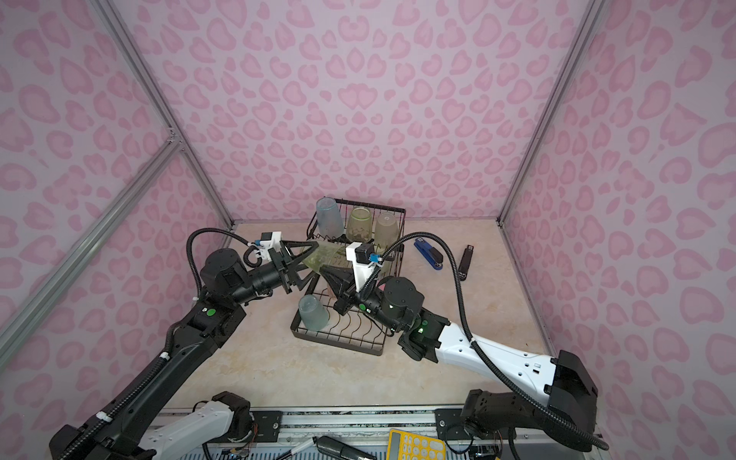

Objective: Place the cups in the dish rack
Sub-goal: 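Carry the green glass cup toward the left gripper while left gripper opens toward it, then close the left gripper on the green cup and open the right gripper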

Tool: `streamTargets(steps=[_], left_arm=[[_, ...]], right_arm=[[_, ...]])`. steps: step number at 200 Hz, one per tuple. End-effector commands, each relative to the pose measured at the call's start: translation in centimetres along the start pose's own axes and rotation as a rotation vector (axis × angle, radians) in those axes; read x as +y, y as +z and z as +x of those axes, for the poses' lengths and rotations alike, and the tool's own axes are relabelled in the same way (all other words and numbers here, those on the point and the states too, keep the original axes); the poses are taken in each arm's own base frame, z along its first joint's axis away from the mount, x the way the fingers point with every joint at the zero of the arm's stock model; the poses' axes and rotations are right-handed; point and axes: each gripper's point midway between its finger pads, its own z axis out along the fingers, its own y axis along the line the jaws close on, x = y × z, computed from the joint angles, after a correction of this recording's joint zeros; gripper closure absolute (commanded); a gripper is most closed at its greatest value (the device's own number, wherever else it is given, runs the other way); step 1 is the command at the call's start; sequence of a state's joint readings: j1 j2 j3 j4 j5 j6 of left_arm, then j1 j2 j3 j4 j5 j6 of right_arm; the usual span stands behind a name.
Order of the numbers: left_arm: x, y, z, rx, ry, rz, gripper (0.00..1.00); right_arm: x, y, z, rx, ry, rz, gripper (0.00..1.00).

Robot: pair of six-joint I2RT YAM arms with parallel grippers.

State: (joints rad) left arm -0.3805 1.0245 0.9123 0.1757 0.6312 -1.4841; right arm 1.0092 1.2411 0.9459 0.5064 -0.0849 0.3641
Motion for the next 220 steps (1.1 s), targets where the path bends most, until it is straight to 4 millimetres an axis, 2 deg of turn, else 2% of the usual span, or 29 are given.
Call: streamTargets(steps=[1,84,111,154,220], left_arm=[[-1.4,-0.1,-0.1,-0.007,0.043,0.058,0.21],[0.2,-0.1,-0.9,-0.058,0.113,0.023,0.3],[0.0,0.1,-0.9,-0.05,0.116,0.027,0.21],[-0.6,0.2,-0.7,-0.033,0.13,0.034,0.18],[-0.3,-0.1,-0.8,-0.05,0.147,0.027,0.3]], right_arm=[[0.9,0.1,-1.3,-0.047,0.025,-0.045,1.0],[0.9,0.8,-1.2,-0.02,0.065,-0.061,1.0],[1.4,1.0,-1.3,-0.013,0.078,-0.092,1.0],[1.8,1.6,-1.2,0.001,0.084,-0.125,1.0],[1.1,1.4,-1.0,0.014,0.1,-0.105,1.0]])
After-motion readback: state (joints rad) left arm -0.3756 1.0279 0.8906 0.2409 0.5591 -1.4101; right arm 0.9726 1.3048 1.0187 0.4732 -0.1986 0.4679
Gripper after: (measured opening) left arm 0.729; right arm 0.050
